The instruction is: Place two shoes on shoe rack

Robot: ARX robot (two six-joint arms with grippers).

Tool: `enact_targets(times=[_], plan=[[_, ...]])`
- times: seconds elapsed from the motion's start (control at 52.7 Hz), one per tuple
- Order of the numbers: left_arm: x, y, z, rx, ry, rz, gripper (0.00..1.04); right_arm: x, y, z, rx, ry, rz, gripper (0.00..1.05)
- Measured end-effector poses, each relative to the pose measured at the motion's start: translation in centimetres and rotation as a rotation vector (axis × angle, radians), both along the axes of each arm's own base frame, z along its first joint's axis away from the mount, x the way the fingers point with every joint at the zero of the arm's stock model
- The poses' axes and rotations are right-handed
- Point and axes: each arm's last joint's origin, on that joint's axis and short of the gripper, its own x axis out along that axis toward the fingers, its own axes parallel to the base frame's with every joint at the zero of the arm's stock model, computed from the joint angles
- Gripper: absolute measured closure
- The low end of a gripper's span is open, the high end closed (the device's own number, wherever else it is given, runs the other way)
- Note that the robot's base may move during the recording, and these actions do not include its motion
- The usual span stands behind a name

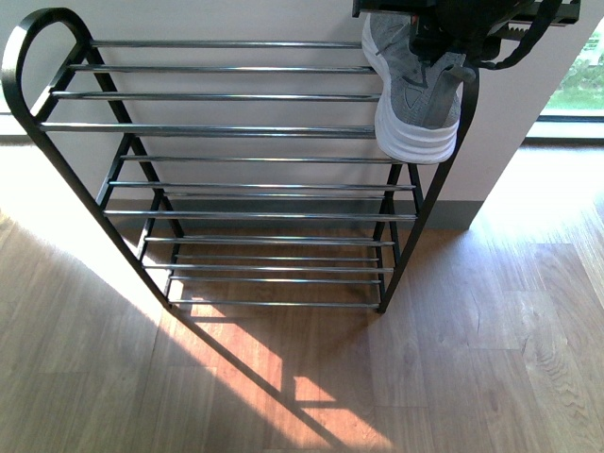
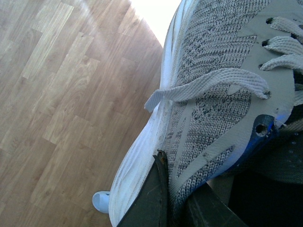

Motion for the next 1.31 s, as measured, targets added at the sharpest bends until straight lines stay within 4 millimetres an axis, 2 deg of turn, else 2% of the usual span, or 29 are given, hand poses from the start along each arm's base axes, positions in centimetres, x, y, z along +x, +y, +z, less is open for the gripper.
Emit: enact_targets(times=[0.076, 0.209, 0.323, 0.417, 0.512, 0.607, 0.74, 0.854, 0.987, 1.1, 1.157, 1.271, 1.309], plan=[[0.0, 0.0, 0.0, -0.001, 0.000, 0.000, 1.03, 0.0, 0.0, 0.0, 0.010, 0.006, 0.014, 1.02], [0.0, 0.0, 0.0, 0.000, 0.000, 0.000, 1.03, 0.2, -0.3, 0.5, 0.020, -0.026, 0.023, 0.85], [0.0, 0.0, 0.0, 0.000, 0.000, 0.000, 1.03, -0.9, -1.1, 1.3, 0.049, -0.065, 0.063, 0.62], [0.0, 0.0, 0.0, -0.001, 0.000, 0.000, 1.03, -2.9, -1.9, 3.1, 0.091, -0.118, 0.113, 0.43], [0.0, 0.0, 0.0, -0.001, 0.000, 0.000, 1.03, -5.9, -2.9, 5.8, 0.148, -0.222, 0.184, 0.22], [0.0, 0.0, 0.0, 0.000, 0.000, 0.000, 1.03, -9.1, -4.5, 7.5, 0.176, -0.343, 0.243, 0.08], [0.0, 0.0, 0.0, -0.001, 0.000, 0.000, 1.03, -15.2, -8.1, 8.3, 0.126, -0.553, 0.318, 0.09], [0.0, 0.0, 0.0, -0.001, 0.000, 0.000, 1.03, -19.7, -11.7, 7.7, 0.133, -0.676, 0.325, 0.09], [0.0, 0.0, 0.0, 0.000, 0.000, 0.000, 1.03, -20.5, -12.6, 7.5, 0.119, -0.701, 0.287, 0.09], [0.0, 0.0, 0.0, -0.001, 0.001, -0.001, 1.03, -21.5, -12.9, 6.5, 0.001, -0.733, 0.044, 0.28], [0.0, 0.0, 0.0, -0.001, 0.000, -0.001, 1.03, -22.0, -13.2, 6.1, -0.018, -0.732, 0.006, 0.35], [0.0, 0.0, 0.0, 0.002, -0.001, 0.002, 1.03, -23.7, -13.8, 4.7, -0.030, -0.728, -0.007, 0.60], [0.0, 0.0, 0.0, -0.001, 0.000, -0.001, 1.03, -24.0, -13.9, 4.5, -0.031, -0.727, -0.007, 0.65]])
